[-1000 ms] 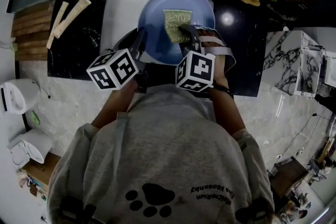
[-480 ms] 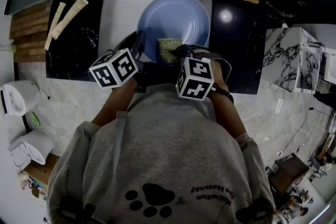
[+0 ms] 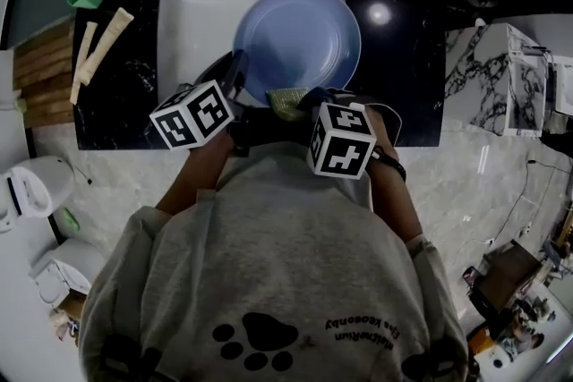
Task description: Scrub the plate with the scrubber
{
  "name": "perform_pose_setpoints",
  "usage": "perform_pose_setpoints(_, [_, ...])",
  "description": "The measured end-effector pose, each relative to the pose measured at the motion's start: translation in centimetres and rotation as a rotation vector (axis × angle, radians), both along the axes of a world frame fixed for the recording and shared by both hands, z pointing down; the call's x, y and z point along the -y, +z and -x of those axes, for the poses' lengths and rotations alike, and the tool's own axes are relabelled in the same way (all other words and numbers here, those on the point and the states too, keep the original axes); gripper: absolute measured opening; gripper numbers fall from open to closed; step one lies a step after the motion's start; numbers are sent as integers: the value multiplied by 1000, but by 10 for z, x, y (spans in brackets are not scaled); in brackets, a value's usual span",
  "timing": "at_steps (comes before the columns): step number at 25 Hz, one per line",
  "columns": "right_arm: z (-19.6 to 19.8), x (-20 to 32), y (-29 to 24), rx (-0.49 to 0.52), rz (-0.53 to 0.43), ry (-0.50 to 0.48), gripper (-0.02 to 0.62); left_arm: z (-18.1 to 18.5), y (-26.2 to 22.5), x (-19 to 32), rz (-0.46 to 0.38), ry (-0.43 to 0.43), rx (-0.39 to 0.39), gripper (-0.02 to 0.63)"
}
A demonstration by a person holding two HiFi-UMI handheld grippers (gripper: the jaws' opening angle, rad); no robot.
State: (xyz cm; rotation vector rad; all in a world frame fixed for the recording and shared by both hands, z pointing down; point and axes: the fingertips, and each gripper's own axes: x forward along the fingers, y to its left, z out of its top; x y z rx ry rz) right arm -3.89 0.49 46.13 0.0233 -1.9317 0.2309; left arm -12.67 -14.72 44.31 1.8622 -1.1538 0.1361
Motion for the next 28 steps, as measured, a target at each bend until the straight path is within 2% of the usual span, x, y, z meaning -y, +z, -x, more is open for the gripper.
perform_pose_setpoints(4, [-17, 0, -17, 40, -1, 70, 72, -26, 6, 0, 14, 80, 3, 40])
perform_pose_setpoints(10, [-59, 35, -55, 67, -184, 276, 72, -70, 16, -5, 44, 199, -24, 31])
perform_pose_setpoints(14, [-108, 65, -63, -13, -341, 430, 72, -88, 26, -6, 66, 244, -8, 29])
perform_pose_setpoints(16, [-131, 76, -63, -83, -419, 459, 72, -94, 32, -6, 76, 262, 8, 29])
perform_pose_setpoints(19, [-155, 87, -55, -211, -508, 415, 74, -100, 40, -5, 94, 274, 13, 28])
perform_pose_setpoints(23, [-174, 107, -43, -368, -664, 296, 74, -105, 45, -5, 123, 271, 9, 26])
perform_pose_setpoints(25, [-176, 118, -37, -410, -729, 235, 74, -106, 46, -3, 132, 268, 10, 26])
perform_pose_setpoints(28, [-180, 131, -23, -459, -777, 156, 74, -109, 47, -1, 149, 264, 12, 27])
